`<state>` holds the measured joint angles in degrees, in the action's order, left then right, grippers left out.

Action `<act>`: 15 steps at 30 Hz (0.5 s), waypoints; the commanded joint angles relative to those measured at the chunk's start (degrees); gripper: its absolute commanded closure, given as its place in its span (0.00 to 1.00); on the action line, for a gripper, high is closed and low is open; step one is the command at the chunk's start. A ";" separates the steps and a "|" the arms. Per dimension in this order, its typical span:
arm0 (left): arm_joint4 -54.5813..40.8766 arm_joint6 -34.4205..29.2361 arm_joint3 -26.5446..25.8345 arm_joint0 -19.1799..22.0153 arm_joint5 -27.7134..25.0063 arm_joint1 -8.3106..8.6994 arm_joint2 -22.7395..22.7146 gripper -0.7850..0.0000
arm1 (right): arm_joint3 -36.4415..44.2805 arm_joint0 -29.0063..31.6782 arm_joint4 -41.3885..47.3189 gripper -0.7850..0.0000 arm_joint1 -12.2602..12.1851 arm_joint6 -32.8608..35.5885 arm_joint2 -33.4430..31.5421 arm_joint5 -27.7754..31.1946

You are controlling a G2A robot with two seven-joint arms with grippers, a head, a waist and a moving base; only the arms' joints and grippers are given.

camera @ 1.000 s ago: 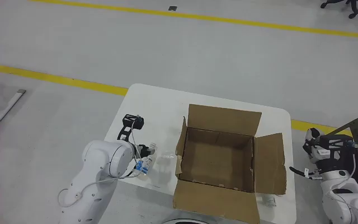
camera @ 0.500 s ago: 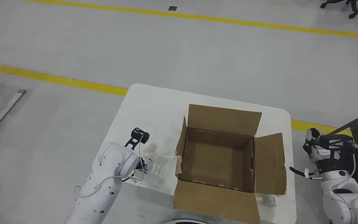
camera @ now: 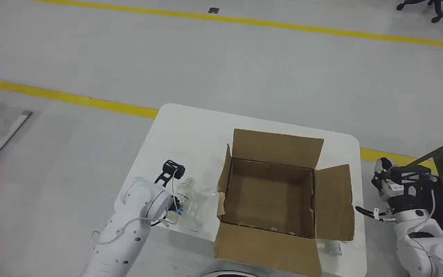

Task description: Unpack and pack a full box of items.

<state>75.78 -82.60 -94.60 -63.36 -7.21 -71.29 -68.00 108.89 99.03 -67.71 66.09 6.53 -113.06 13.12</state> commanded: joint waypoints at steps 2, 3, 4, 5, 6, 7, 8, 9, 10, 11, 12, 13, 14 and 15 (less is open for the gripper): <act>-2.39 1.61 3.29 0.18 -1.74 0.08 -0.78 0.00 | -0.33 -0.04 0.26 1.00 -0.01 -0.10 -0.49 0.31; -3.36 1.90 4.42 0.38 -2.37 0.12 -1.16 0.00 | -0.32 0.02 0.26 1.00 -0.01 -0.09 -0.64 0.38; -4.13 2.31 5.40 0.48 -2.91 0.14 -1.34 0.00 | -0.32 0.12 0.31 1.00 -0.01 -0.11 -0.78 0.47; -5.30 2.53 6.20 0.60 -3.71 0.14 -1.38 0.00 | -0.38 0.20 0.39 1.00 -0.01 -0.12 -0.92 0.55; -6.57 2.63 7.01 0.68 -4.67 0.13 -1.33 0.00 | -0.45 0.26 0.39 1.00 0.00 -0.07 -1.02 0.58; -7.67 2.74 7.79 0.88 -5.31 0.13 -1.38 0.00 | -0.52 0.29 0.43 1.00 0.00 -0.03 -1.07 0.57; -8.81 2.94 8.69 1.07 -5.90 0.10 -1.34 0.00 | -0.54 0.34 0.42 1.00 0.02 -0.01 -1.09 0.57; -9.19 3.16 9.52 1.40 -6.48 0.11 -1.19 0.00 | -0.57 0.41 0.37 1.00 0.03 0.03 -1.08 0.53; -8.91 3.68 10.44 1.76 -6.69 0.11 -0.97 0.00 | -0.53 0.48 0.36 1.00 0.05 0.04 -1.08 0.39; -8.54 4.27 11.63 2.11 -6.47 0.08 -0.69 0.00 | -0.42 0.55 0.09 1.00 0.07 0.03 -1.08 0.08; -9.07 4.70 12.80 2.49 -6.27 -0.01 -0.41 0.00 | -0.31 0.62 -0.02 1.00 0.10 0.02 -1.01 -0.08; -10.48 4.85 14.00 2.99 -6.11 -0.12 -0.31 0.00 | -0.24 0.66 -0.10 1.00 0.12 -0.09 -0.97 -0.20; -11.43 4.86 15.02 3.58 -6.29 -0.20 -0.15 0.00 | -0.20 0.71 -0.14 1.00 0.14 -0.15 -0.93 -0.26; -11.35 5.00 15.90 4.15 -6.34 -0.24 0.15 0.00 | -0.11 0.78 -0.16 1.00 0.16 -0.17 -0.91 -0.31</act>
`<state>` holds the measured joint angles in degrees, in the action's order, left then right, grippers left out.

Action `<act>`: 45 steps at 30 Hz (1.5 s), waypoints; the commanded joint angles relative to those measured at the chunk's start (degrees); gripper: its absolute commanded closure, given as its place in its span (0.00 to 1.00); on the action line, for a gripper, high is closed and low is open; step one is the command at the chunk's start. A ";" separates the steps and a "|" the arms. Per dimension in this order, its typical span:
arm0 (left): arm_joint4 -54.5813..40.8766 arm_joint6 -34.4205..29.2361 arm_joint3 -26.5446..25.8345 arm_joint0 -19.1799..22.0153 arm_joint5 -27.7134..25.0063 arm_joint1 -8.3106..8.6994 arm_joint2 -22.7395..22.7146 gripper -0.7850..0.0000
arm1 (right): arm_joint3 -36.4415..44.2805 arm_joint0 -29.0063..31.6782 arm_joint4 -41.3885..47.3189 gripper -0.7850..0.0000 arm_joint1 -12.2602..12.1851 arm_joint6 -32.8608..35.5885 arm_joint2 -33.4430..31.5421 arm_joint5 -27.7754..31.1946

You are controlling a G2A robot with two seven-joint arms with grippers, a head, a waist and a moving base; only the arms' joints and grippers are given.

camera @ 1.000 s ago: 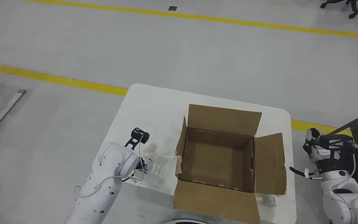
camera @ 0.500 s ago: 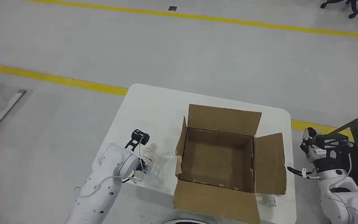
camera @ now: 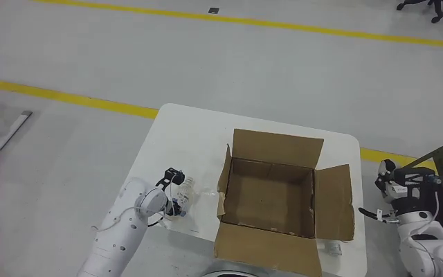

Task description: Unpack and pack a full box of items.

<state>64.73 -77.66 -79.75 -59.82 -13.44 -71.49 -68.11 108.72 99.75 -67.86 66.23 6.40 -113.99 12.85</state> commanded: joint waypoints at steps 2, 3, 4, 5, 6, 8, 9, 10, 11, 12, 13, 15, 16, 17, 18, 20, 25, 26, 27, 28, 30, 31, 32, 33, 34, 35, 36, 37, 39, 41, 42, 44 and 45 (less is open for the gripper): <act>-0.30 0.76 2.81 1.43 0.06 -0.15 0.87 0.00 | 0.13 0.17 -0.07 1.00 0.06 -0.02 -0.05 -0.34; -0.27 1.18 3.67 1.86 0.15 -0.21 1.15 0.00 | 0.17 0.22 -0.07 1.00 0.08 -0.03 -0.05 -0.39; -0.62 1.52 4.68 2.21 0.26 -0.28 1.38 0.00 | 0.18 0.27 -0.16 1.00 0.09 -0.02 -0.06 -0.41; -0.90 1.78 5.74 2.65 0.50 -0.35 1.59 0.00 | 0.18 0.30 -0.21 1.00 0.10 -0.04 -0.06 -0.47; -1.16 2.01 6.84 3.10 0.53 -0.42 1.84 0.00 | 0.17 0.35 -0.19 1.00 0.13 -0.01 0.01 -0.56; -1.83 2.50 9.09 3.99 0.68 -0.55 2.18 0.00 | 0.33 0.43 -0.28 1.00 0.17 0.01 0.22 -0.61; -2.36 2.74 10.05 4.44 0.56 -0.61 2.31 0.00 | 0.36 0.49 -0.30 1.00 0.19 0.05 0.32 -0.69; -2.49 2.99 10.83 4.86 0.37 -0.65 2.48 0.00 | 0.43 0.53 -0.35 1.00 0.21 0.06 0.41 -0.67; -2.44 3.23 11.48 5.18 0.36 -0.67 2.67 0.00 | 0.46 0.57 -0.38 1.00 0.23 0.09 0.49 -0.71; -2.47 3.46 11.92 5.42 0.35 -0.70 2.86 0.00 | 0.53 0.61 -0.40 1.00 0.25 0.14 0.57 -0.70; -2.53 3.62 12.25 5.59 0.33 -0.72 3.02 0.00 | 0.60 0.63 -0.44 1.00 0.27 0.16 0.60 -0.72; -2.67 3.83 12.56 5.74 0.05 -0.72 3.34 0.00 | 0.72 0.66 -0.60 1.00 0.29 0.25 0.65 -0.78; -2.67 3.90 12.64 5.75 -0.11 -0.71 3.48 0.00 | 0.76 0.67 -0.64 1.00 0.30 0.32 0.71 -0.74; -2.65 4.02 12.71 5.74 -0.22 -0.70 3.62 0.03 | 0.79 0.64 -0.63 1.00 0.31 0.42 0.76 -0.77; -2.56 4.15 12.84 5.74 -0.18 -0.68 3.73 0.05 | 0.84 0.60 -0.66 1.00 0.32 0.49 0.83 -0.77; -2.54 4.43 13.07 5.81 -0.18 -0.66 3.92 0.17 | 0.92 0.53 -0.69 1.00 0.35 0.56 0.94 -0.77; -2.39 4.70 13.38 6.01 -0.25 -0.60 4.46 0.91 | 1.00 0.49 -0.67 1.00 0.39 0.71 0.99 -0.67; -2.39 4.75 13.40 6.03 -0.28 -0.60 4.58 1.00 | 1.02 0.48 -0.64 1.00 0.40 0.79 0.99 -0.66; -2.46 4.80 13.40 6.04 -0.41 -0.59 4.70 1.00 | 1.01 0.47 -0.52 1.00 0.42 0.84 0.98 -0.67; -2.47 4.73 13.42 6.06 -0.68 -0.58 4.85 1.00 | 1.02 0.45 -0.41 1.00 0.43 0.93 0.98 -0.72; -2.59 4.77 13.52 6.13 -0.75 -0.54 4.95 1.00 | 0.97 0.37 -0.39 1.00 0.44 1.07 0.96 -0.68; -2.64 4.83 13.49 6.16 -0.84 -0.53 5.03 1.00 | 0.94 0.30 -0.25 1.00 0.45 1.13 0.96 -0.63; -2.69 4.92 13.49 6.16 -0.85 -0.50 5.06 1.00 | 0.90 0.25 -0.20 1.00 0.45 1.22 0.95 -0.58; -2.63 4.94 13.40 6.18 -0.80 -0.47 5.08 1.00 | 0.83 0.15 -0.17 1.00 0.45 1.34 0.92 -0.53; -2.70 4.92 13.23 6.17 -0.79 -0.43 5.03 1.00 | 0.73 0.01 -0.07 1.00 0.44 1.39 0.89 -0.45; -2.61 4.90 12.93 6.14 -0.66 -0.36 4.91 1.00 | 0.54 -0.14 0.06 1.00 0.44 1.51 0.77 -0.42; -2.35 4.91 12.34 6.08 -0.61 -0.26 4.78 1.00 | 0.27 -0.33 0.40 1.00 0.43 1.67 0.57 -0.44; -2.20 4.85 11.62 5.86 -0.54 -0.14 4.53 1.00 | -0.01 -0.54 1.17 1.00 0.44 1.88 0.33 -0.45; -2.21 4.67 9.72 5.21 -0.49 0.20 3.62 1.00 | -0.73 -1.12 4.83 1.00 0.47 2.69 -0.58 -0.06; -2.50 3.97 7.03 4.30 -0.47 0.61 2.41 1.00 | -1.40 -1.77 8.03 1.00 0.36 4.59 -2.13 0.66; -2.65 3.48 5.42 3.68 -0.50 0.84 1.70 1.00 | -1.63 -2.10 9.30 1.00 0.27 5.87 -2.87 1.15; -3.15 2.28 1.74 2.31 -0.49 1.35 0.06 1.00 | -2.24 -2.63 11.81 0.85 0.03 9.36 -3.94 2.99; -3.21 1.56 -0.17 1.58 -0.41 1.61 -0.77 1.00 | -2.48 -2.99 12.77 0.67 -0.13 11.31 -4.47 3.75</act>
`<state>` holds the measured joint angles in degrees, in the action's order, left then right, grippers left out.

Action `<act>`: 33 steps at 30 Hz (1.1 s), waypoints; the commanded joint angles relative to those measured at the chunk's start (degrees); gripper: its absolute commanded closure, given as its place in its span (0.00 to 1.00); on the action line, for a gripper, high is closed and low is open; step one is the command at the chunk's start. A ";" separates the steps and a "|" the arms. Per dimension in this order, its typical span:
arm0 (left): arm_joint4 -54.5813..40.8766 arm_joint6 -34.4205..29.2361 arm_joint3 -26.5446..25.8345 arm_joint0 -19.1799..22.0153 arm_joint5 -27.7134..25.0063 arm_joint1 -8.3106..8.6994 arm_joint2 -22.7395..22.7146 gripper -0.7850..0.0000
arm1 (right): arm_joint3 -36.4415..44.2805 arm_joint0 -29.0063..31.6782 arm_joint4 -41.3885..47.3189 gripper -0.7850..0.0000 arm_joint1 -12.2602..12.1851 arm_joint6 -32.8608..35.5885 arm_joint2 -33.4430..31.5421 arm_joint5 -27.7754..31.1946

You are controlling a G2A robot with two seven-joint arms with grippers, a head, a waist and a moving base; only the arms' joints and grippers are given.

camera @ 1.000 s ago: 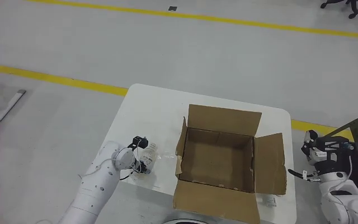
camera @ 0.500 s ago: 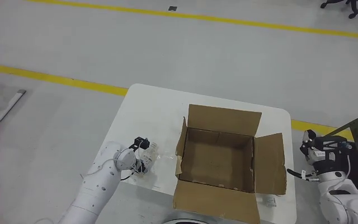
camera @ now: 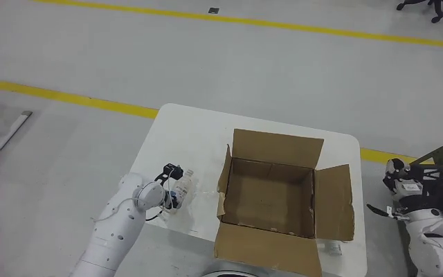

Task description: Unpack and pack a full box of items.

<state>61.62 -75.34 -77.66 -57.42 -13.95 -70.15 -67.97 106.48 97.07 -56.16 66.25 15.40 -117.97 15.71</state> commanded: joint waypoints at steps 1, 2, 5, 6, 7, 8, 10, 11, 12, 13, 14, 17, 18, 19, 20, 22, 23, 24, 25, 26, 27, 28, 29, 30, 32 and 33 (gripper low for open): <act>-0.28 -1.45 -4.17 -1.52 0.38 0.52 -1.78 1.00 | -0.69 -0.64 2.33 0.53 -0.26 3.96 -0.85 1.44; -0.60 -2.28 -6.13 -2.17 0.75 0.73 -2.62 1.00 | -1.25 -0.94 3.33 0.35 -0.42 6.13 -0.97 2.61; -1.97 -4.73 -12.37 -3.97 1.45 1.31 -4.92 1.00 | -3.89 -2.58 7.03 0.00 -0.96 12.69 -0.60 6.49; -3.11 -5.25 -14.15 -4.55 1.80 1.48 -5.98 1.00 | -4.47 -2.82 9.61 0.00 -1.03 14.47 0.05 8.08; -4.22 -5.76 -15.67 -5.21 2.26 1.65 -7.00 1.00 | -5.00 -3.02 11.70 0.00 -1.15 16.20 0.32 9.67; -5.38 -6.04 -17.30 -5.83 2.42 1.80 -7.93 1.00 | -5.51 -3.17 12.83 0.00 -1.26 17.34 0.38 10.24; -6.35 -6.82 -20.25 -7.01 2.59 2.13 -9.34 1.00 | -6.86 -3.47 16.30 0.00 -1.34 19.16 1.30 11.25; -6.61 -7.22 -21.71 -7.44 2.44 2.28 -9.80 1.00 | -7.44 -3.72 17.64 0.00 -1.42 20.19 1.71 11.79; -6.71 -7.53 -22.87 -7.82 2.23 2.43 -10.16 1.00 | -7.93 -3.92 18.76 0.00 -1.49 21.04 2.11 12.21; -6.95 -7.64 -24.16 -8.00 1.90 2.56 -10.54 1.00 | -8.29 -4.02 20.22 0.04 -1.53 22.07 2.87 13.01; -7.12 -7.71 -25.08 -8.19 1.73 2.69 -10.94 1.00 | -8.67 -4.20 21.62 0.05 -1.60 22.97 3.37 13.73; -7.72 -7.57 -27.11 -8.32 2.13 3.01 -12.29 1.00 | -9.72 -4.79 24.50 0.02 -1.84 25.06 4.51 14.91; -8.42 -7.53 -27.56 -8.25 2.47 3.10 -12.89 1.00 | -10.13 -4.99 25.75 0.00 -1.91 25.82 4.90 15.21; -8.80 -7.62 -27.89 -8.20 2.57 3.21 -13.36 1.00 | -10.42 -5.24 26.20 0.00 -2.02 26.18 4.84 15.11; -8.77 -7.65 -28.26 -8.13 2.57 3.33 -13.77 1.00 | -10.67 -5.41 26.26 0.00 -2.10 26.15 4.74 14.74; -8.99 -7.74 -29.02 -8.07 2.40 3.55 -14.34 1.00 | -11.47 -5.58 28.87 0.00 -2.15 25.70 4.59 13.95; -9.20 -7.79 -29.45 -8.07 2.38 3.65 -14.62 1.00 | -11.60 -5.68 30.48 0.00 -2.19 25.52 4.23 13.70; -9.38 -7.98 -29.80 -8.12 2.34 3.75 -14.81 1.00 | -11.57 -5.65 31.95 0.00 -2.25 25.37 3.88 13.81; -9.48 -8.07 -30.34 -8.10 2.18 3.85 -14.99 1.00 | -11.68 -5.55 33.89 0.00 -2.29 25.41 3.48 13.66; -9.73 -7.98 -30.90 -8.11 2.05 3.95 -15.19 1.00 | -11.57 -5.49 35.78 0.00 -2.35 25.66 3.07 13.56; -10.04 -7.78 -31.44 -8.20 1.89 4.04 -15.40 1.00 | -11.47 -5.37 37.66 0.00 -2.43 26.28 2.78 13.54; -10.53 -7.59 -31.98 -8.28 1.74 4.12 -15.59 1.00 | -11.18 -5.26 39.52 0.00 -2.53 27.39 2.71 13.80; -10.98 -7.52 -32.36 -8.37 1.61 4.20 -15.75 1.00 | -10.85 -5.17 41.42 0.02 -2.64 28.77 2.75 14.18; -11.31 -7.56 -32.81 -8.36 1.62 4.29 -15.87 1.00 | -10.48 -5.08 43.25 0.04 -2.78 30.52 2.93 14.90; -11.80 -7.55 -33.74 -8.20 1.66 4.43 -15.90 1.00 | -9.82 -4.95 44.42 0.08 -3.13 33.59 3.06 16.15; -11.96 -7.37 -34.38 -8.06 1.54 4.50 -15.88 1.00 | -9.63 -4.91 45.02 0.08 -3.24 34.25 3.14 16.50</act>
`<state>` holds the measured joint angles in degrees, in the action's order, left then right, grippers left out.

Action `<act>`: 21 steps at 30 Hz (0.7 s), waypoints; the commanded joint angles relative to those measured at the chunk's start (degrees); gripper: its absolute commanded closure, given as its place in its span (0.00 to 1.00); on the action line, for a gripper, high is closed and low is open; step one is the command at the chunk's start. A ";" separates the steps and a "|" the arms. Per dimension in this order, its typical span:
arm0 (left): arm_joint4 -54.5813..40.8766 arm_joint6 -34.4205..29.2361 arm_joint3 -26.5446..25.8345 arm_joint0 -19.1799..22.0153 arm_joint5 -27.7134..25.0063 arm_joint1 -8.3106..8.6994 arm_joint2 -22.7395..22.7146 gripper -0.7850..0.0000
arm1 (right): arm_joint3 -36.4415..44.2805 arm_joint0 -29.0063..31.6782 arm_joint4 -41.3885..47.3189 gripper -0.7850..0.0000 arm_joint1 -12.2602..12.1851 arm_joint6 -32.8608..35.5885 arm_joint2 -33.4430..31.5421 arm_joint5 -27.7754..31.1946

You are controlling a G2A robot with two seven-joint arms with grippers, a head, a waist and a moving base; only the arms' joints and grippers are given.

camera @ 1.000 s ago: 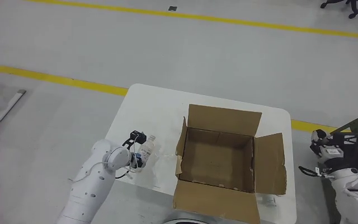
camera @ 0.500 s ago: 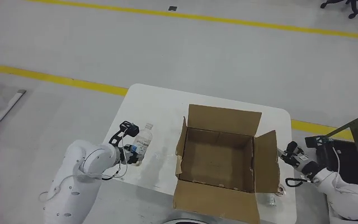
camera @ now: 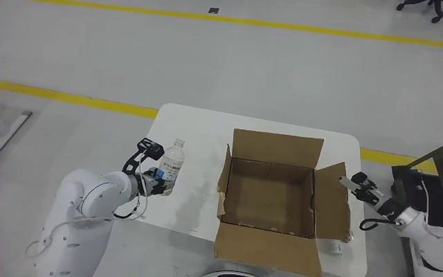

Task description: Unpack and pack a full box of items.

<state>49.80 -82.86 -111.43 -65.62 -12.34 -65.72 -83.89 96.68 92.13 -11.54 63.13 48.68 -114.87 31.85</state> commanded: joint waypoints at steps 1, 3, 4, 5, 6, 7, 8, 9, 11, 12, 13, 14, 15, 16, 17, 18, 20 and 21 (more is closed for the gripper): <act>-0.19 0.17 -1.01 0.16 -0.10 0.15 0.10 1.00 | 0.25 0.14 1.11 0.08 -0.22 1.39 0.13 0.65; -0.35 0.21 -1.69 0.26 -0.03 0.28 0.32 1.00 | 0.70 0.45 0.39 0.20 -0.49 2.90 0.30 1.29; -0.42 0.19 -1.88 0.28 0.07 0.35 0.43 1.00 | 0.65 0.53 -0.29 0.27 -0.59 3.06 0.33 1.13; -0.54 0.05 -1.96 0.27 -0.03 0.40 0.59 1.00 | 0.50 0.61 -0.91 0.48 -0.67 3.07 0.50 0.81; -0.54 0.05 -1.96 0.27 -0.03 0.40 0.59 1.00 | 0.37 0.62 -1.17 0.55 -0.73 2.83 0.71 0.70; -0.54 0.05 -1.96 0.27 -0.03 0.40 0.59 1.00 | 0.15 0.68 -1.29 0.64 -0.77 2.62 0.94 0.52; -0.54 0.05 -1.96 0.27 -0.03 0.40 0.59 1.00 | 0.09 0.72 -1.53 0.74 -0.84 2.39 1.05 0.47; -0.54 0.05 -1.96 0.27 -0.03 0.40 0.59 1.00 | 0.11 0.82 -1.98 0.79 -0.90 2.19 1.13 0.55; -0.54 0.05 -1.96 0.27 -0.03 0.40 0.59 1.00 | 0.02 1.09 -2.40 0.91 -1.00 1.59 1.34 0.41; -0.54 0.05 -1.96 0.27 -0.03 0.40 0.59 1.00 | -0.03 1.24 -2.55 0.97 -1.05 1.44 1.47 0.42; -0.54 0.05 -1.96 0.27 -0.03 0.40 0.59 1.00 | -0.14 1.33 -2.80 1.00 -1.11 1.19 1.54 0.42; -0.54 0.05 -1.96 0.27 -0.03 0.40 0.59 1.00 | -0.26 1.38 -2.92 1.00 -1.16 0.92 1.67 0.49; -0.54 0.05 -1.96 0.27 -0.03 0.40 0.59 1.00 | -0.42 1.41 -3.01 1.00 -1.21 0.70 1.84 0.44; -0.54 0.05 -1.96 0.27 -0.03 0.40 0.59 1.00 | -0.51 1.39 -2.95 1.00 -1.24 0.33 2.01 0.39; -0.54 0.05 -1.96 0.27 -0.03 0.40 0.59 1.00 | -0.64 1.39 -2.57 1.00 -1.25 -0.14 2.26 0.35; -0.54 0.05 -1.96 0.27 -0.03 0.40 0.59 1.00 | -0.81 1.39 -2.37 1.00 -1.25 -0.90 2.38 0.06; -0.54 0.05 -1.96 0.27 -0.03 0.40 0.59 1.00 | -1.03 1.40 -1.37 1.00 -1.21 -2.11 3.10 -0.32; -0.54 0.05 -1.96 0.27 -0.03 0.40 0.59 1.00 | -1.17 1.41 -1.07 1.00 -1.20 -2.74 3.41 -0.49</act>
<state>49.26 -82.80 -113.38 -65.35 -12.37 -65.33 -83.29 95.63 93.54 -13.04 61.91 46.59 -111.76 31.53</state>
